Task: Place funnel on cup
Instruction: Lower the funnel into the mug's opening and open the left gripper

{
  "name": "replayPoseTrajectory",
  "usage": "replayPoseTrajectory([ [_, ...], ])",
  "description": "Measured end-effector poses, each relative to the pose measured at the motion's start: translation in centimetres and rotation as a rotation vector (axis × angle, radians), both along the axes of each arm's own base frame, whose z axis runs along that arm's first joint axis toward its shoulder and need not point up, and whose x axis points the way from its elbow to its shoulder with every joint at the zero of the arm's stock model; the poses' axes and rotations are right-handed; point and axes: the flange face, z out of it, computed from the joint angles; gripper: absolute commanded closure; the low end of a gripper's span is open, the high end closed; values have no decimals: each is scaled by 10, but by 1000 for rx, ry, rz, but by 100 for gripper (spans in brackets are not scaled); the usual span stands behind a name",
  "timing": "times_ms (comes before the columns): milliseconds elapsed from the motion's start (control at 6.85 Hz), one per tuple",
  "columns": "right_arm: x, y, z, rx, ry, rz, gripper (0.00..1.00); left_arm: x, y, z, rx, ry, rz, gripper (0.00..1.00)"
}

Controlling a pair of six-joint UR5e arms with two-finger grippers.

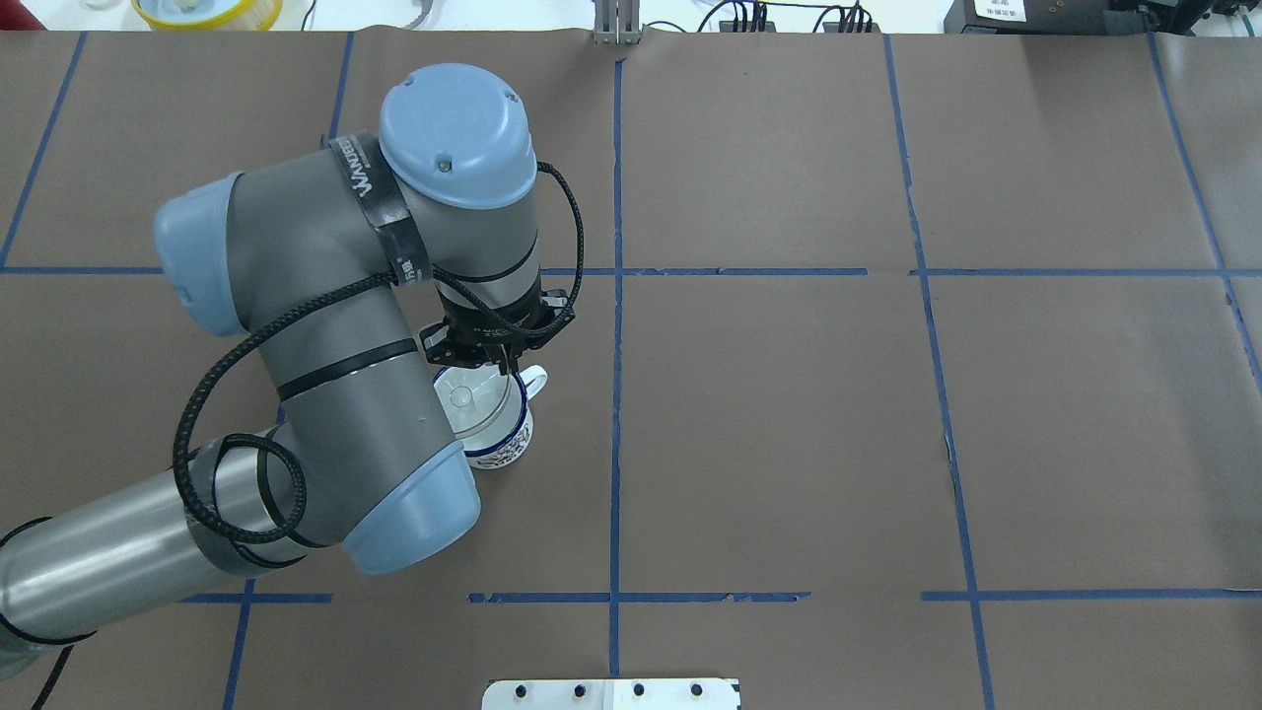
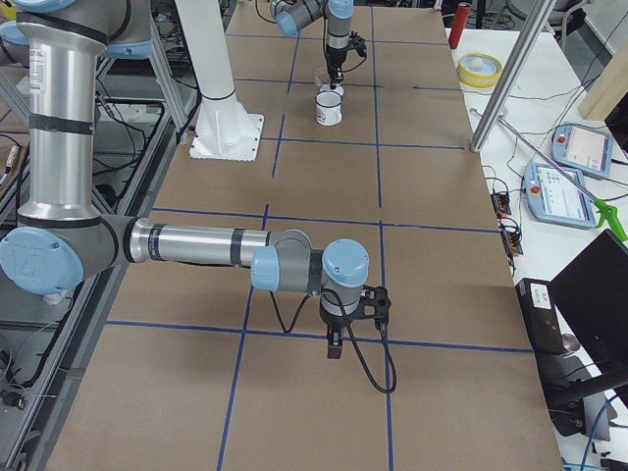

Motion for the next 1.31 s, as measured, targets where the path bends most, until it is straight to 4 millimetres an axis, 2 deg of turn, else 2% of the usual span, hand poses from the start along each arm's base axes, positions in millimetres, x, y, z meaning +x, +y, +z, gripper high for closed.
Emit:
replayPoseTrajectory([
  [292, 0, 0, 0, 0, 0, 0, 0, 23, -12, 19, 11, 12, 5, 100],
  [584, 0, 0, 0, 0, 0, 0, 0, 36, -14, 30, 15, 15, 14, 100],
  [876, 0, 0, 0, 0, 0, 0, 0, 40, -13, 40, 22, 5, 33, 100],
  [1168, 0, 0, 0, 0, 0, 0, 0, 40, -12, 42, 33, 7, 45, 100],
  [1314, 0, 0, 0, 0, 0, 0, 0, 40, -12, 42, 38, 11, 47, 70],
])
